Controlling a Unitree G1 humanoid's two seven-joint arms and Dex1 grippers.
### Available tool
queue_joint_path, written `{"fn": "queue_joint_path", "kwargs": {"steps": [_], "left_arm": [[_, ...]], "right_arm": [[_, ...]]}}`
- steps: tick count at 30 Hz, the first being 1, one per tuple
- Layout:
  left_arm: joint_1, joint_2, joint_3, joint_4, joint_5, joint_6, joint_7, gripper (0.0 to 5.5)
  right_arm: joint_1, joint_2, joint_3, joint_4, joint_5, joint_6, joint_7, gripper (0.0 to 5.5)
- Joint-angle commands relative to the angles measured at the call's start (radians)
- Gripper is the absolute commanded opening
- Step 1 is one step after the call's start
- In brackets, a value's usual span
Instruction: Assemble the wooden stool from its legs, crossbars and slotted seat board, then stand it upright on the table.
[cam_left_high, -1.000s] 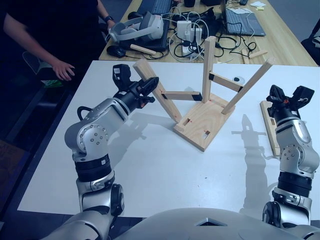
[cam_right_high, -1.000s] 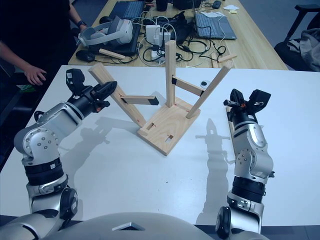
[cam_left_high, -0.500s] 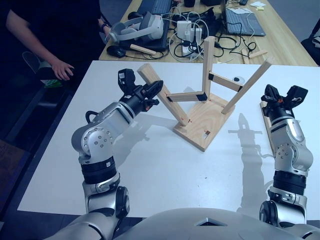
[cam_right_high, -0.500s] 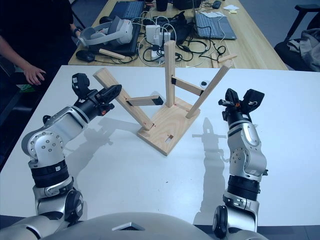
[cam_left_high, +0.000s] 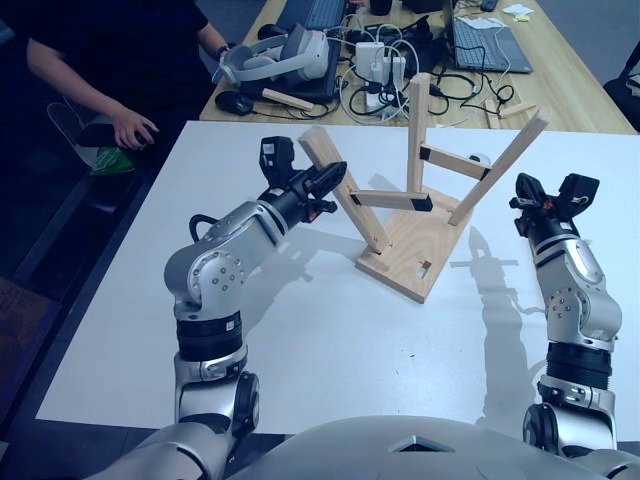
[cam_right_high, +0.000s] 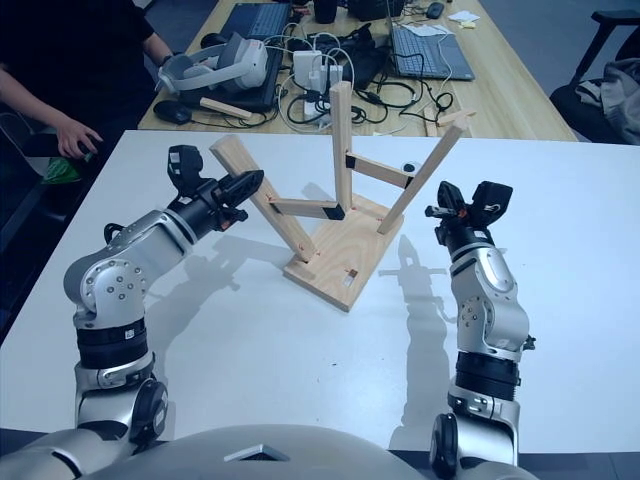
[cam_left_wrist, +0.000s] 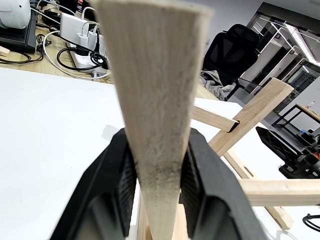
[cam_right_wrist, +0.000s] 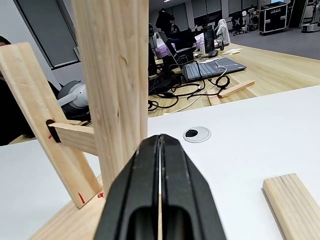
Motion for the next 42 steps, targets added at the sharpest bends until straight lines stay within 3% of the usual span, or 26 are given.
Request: {"fn": "queue_joint_path", "kwargs": {"steps": [1,7,19,42], "left_arm": [[0.008,0.058,-0.067,0.004,0.084,-0.006,-0.015,1.03],[0.049,0.097,-0.157,-0.071,0.154,-0.062,-0.046,1.03],[0.058,0.08,-0.191,-0.042,0.243,-0.111,-0.018,1.03],[0.048,-0.055,-0.226,0.178,0.42,-0.368,0.012,1.03]], "right_arm": [[0.01,-0.009,0.002,0.001,-0.012,-0.006,0.006,0.0],[0.009,-0.008,-0.004,0.011,-0.023,-0.017,0.003,0.0],[0.007,0.015,0.004,0.002,-0.03,-0.028,-0.013,0.0],[-0.01,0.047,0.036,-0.018,-0.028,0.004,-0.039,0.0]]}}
